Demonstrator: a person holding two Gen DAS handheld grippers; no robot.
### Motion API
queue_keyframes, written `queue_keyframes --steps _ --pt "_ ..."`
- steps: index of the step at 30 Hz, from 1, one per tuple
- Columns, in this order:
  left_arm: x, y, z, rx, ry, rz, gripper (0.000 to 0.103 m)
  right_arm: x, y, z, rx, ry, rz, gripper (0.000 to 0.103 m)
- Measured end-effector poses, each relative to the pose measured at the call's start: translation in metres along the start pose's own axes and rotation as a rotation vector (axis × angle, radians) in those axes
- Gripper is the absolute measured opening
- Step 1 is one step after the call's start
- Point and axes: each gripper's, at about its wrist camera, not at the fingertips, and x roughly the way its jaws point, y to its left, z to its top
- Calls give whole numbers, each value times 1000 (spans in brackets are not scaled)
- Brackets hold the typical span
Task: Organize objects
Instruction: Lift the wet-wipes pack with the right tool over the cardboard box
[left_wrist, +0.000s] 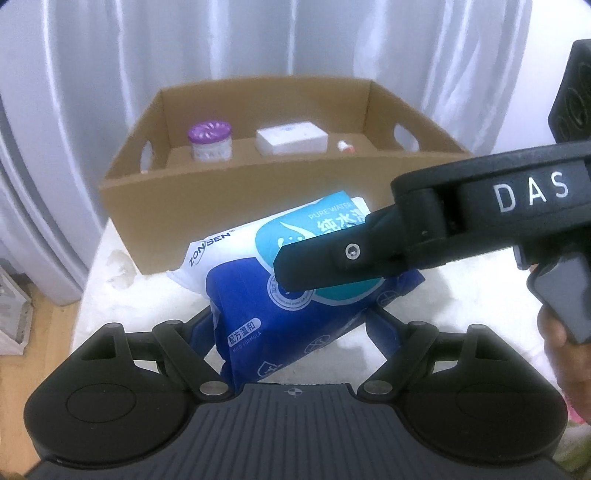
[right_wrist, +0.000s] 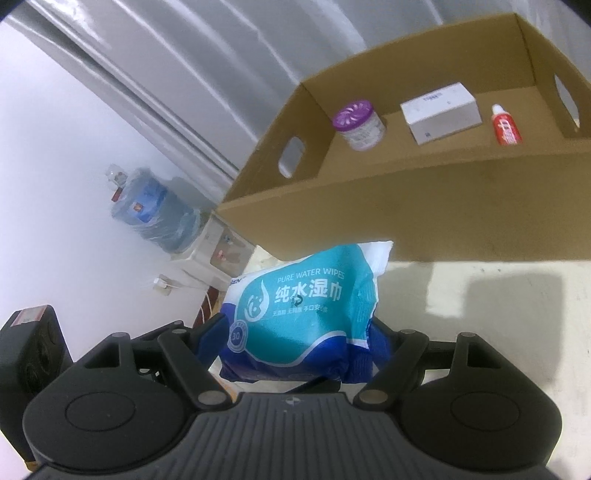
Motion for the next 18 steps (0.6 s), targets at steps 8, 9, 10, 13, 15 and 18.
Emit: queue_keyframes --steps 8,9,10,13,15,18 --pt "-19 2 20 -25 -81 30 83 -15 21 20 -50 -37 39 80" --pt "-21 2 23 -28 -92 31 83 -17 24 24 -56 -43 43 80" --pt "-22 3 26 -31 -103 32 83 -19 26 26 -63 -49 45 80" --pt "-26 3 36 -31 -131 32 83 -26 33 36 -84 -70 48 80" --pt "-27 2 44 -25 -144 31 83 -30 36 43 -91 -86 54 80" --pt "-26 0 55 -13 -157 33 83 -35 38 51 -95 -109 55 80"
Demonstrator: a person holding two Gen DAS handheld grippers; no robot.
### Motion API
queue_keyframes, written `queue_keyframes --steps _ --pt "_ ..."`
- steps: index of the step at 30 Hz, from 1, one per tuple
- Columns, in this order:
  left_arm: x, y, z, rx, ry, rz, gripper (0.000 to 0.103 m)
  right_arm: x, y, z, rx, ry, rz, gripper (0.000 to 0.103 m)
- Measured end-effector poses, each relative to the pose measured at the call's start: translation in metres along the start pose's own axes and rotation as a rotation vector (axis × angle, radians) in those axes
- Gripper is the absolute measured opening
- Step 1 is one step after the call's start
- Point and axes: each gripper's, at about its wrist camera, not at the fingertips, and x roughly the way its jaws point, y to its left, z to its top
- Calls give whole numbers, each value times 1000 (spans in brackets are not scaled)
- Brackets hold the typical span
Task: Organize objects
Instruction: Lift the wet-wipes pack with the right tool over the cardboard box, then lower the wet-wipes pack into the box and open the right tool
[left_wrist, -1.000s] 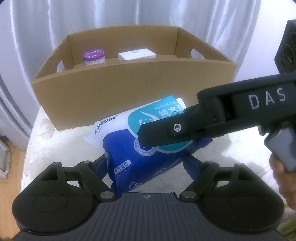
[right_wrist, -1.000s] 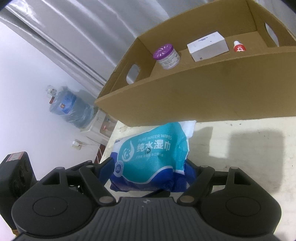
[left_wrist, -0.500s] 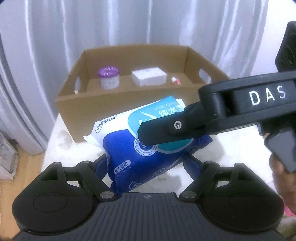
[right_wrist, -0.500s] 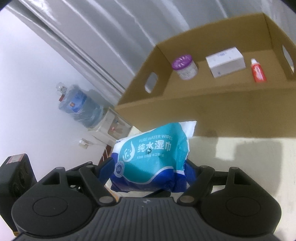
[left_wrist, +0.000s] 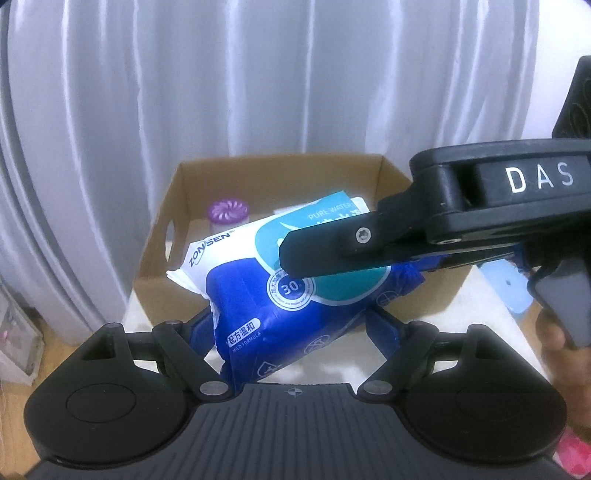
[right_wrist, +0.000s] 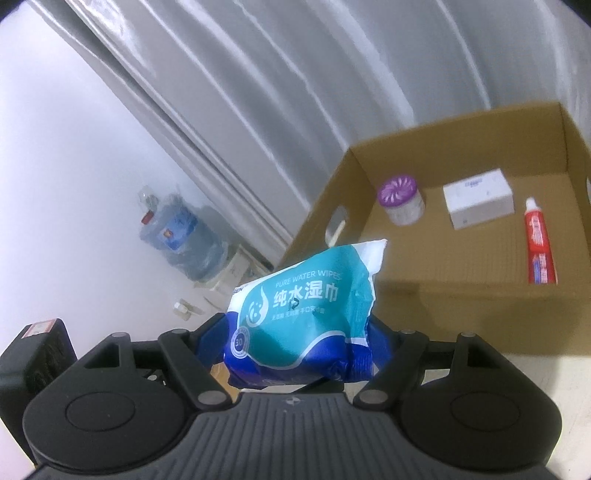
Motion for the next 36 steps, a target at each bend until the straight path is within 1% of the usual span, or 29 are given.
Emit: queue_keyframes --steps 8,12,17,21,27,30,31,34,36 --pt "15 -2 30 5 -32 -19 83 -5 -3 27 -4 -48 -11 80" --pt "26 -4 46 30 -36 -24 83 -4 -7 42 -19 -64 -24 80" --pt "57 8 69 49 5 -65 83 6 -19 61 -16 -66 -47 80" --pt "84 14 85 66 63 -93 83 22 -34 78 7 -41 -62 80" --pt "131 21 98 95 170 -97 83 57 -65 96 64 29 -79 80" --pt "153 26 97 98 234 -101 83 78 -84 100 109 83 -82 80" --pt "156 30 90 99 257 -105 83 84 -89 100 120 100 -83 80" --pt "180 36 89 85 343 -128 83 102 -107 98 170 161 -83 80" --pt "190 34 82 77 386 -142 83 114 -122 96 221 202 -82 80"
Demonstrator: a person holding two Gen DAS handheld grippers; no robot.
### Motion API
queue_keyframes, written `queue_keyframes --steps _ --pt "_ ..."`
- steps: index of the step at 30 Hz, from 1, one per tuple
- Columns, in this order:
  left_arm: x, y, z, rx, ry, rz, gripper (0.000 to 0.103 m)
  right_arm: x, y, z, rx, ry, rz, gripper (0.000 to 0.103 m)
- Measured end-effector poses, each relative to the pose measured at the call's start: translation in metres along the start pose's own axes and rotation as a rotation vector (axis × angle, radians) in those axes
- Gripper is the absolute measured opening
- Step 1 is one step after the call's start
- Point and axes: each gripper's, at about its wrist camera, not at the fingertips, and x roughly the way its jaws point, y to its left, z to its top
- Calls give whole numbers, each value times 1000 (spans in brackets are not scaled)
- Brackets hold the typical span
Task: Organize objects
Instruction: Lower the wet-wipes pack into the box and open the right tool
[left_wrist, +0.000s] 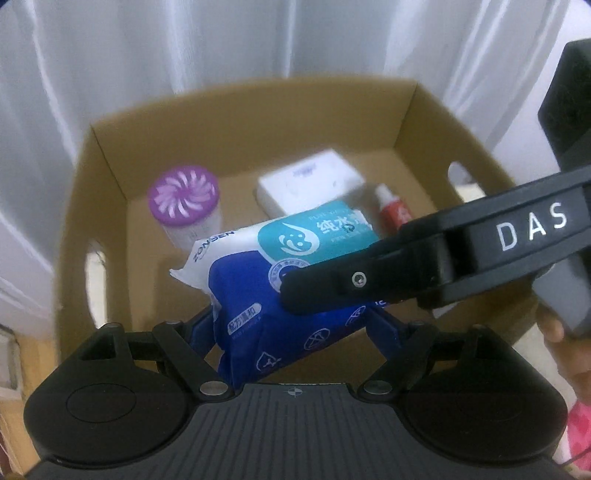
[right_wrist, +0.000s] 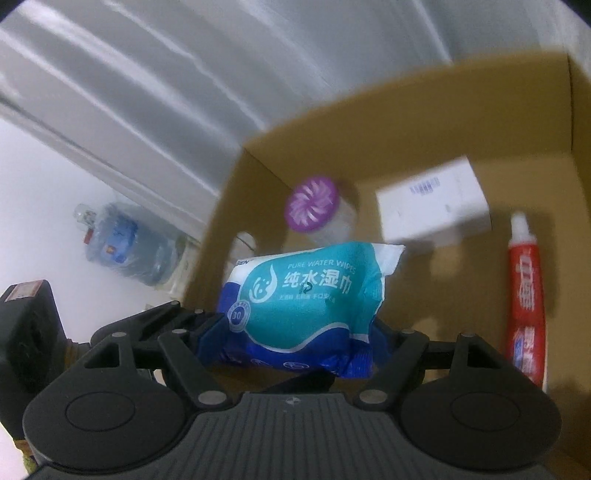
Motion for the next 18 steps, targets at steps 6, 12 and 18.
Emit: queue_keyframes --steps 6,12,18 --pt "10 -7 -2 12 39 30 85 22 -30 1 113 95 -2 80" --pt "-2 -2 2 -4 -1 -1 88 17 -36 -2 139 90 -6 87" --pt "-25 -4 -5 -51 -83 -9 92 -8 -36 -4 143 16 -35 89"
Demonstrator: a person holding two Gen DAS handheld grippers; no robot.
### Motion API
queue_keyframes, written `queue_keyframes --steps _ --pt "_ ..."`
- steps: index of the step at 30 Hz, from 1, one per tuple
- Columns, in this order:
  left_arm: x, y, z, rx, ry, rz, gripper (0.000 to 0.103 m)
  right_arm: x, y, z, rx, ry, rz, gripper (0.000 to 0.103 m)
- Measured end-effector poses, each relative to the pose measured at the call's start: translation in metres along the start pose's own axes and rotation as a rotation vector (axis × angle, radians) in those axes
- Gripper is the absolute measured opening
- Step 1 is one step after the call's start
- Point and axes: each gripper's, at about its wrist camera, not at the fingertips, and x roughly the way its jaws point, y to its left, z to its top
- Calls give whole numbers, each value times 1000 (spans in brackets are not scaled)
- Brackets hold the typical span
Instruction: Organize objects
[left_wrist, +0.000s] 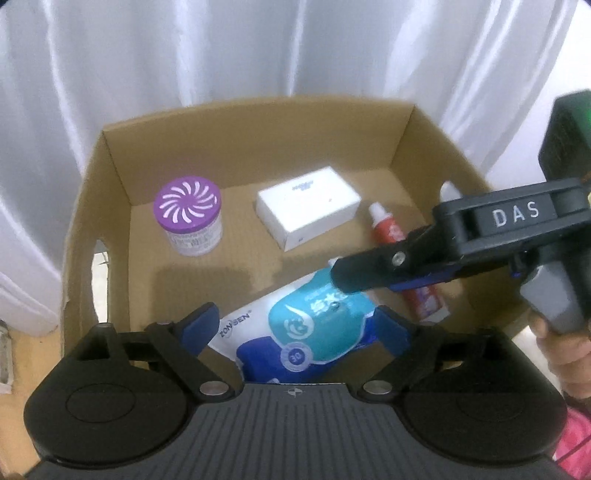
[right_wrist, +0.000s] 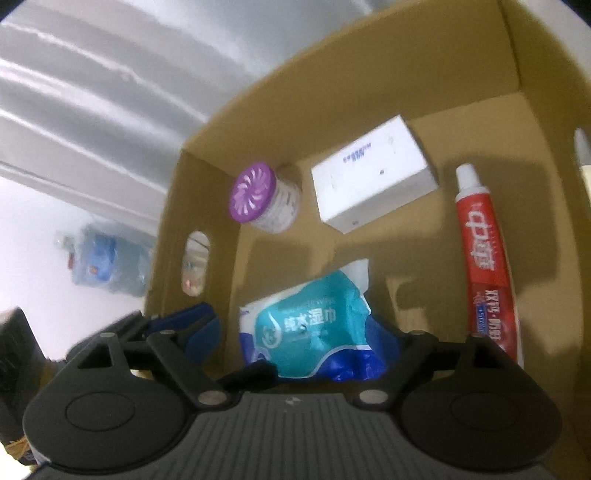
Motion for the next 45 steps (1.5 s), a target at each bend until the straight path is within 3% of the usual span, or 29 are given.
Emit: queue_keyframes --steps 12,16,20,24,31,37,45 --pt "-92 -26 -48 -102 -308 89 103 -86 38 -35 -146 -269 -12 96" --pt "-115 -28 -70 -157 -364 134 103 -114 53 -61 -231 -354 -55 101" --pt "-131 -30 -85 -206 -387 183 103 -133 67 -86 -311 -415 -113 103" --pt "-141 -38 -95 -197 -406 303 103 -140 78 -107 -371 -448 -181 103" --pt "-146 -52 -102 -171 -433 485 103 -135 98 -137 -492 -499 -374 103" --pt "-141 -55 -104 -114 -413 467 103 -137 111 -151 -526 -567 -464 103" --pt "-135 -56 -106 -122 -390 446 103 -140 112 -154 -525 -574 -488 103"
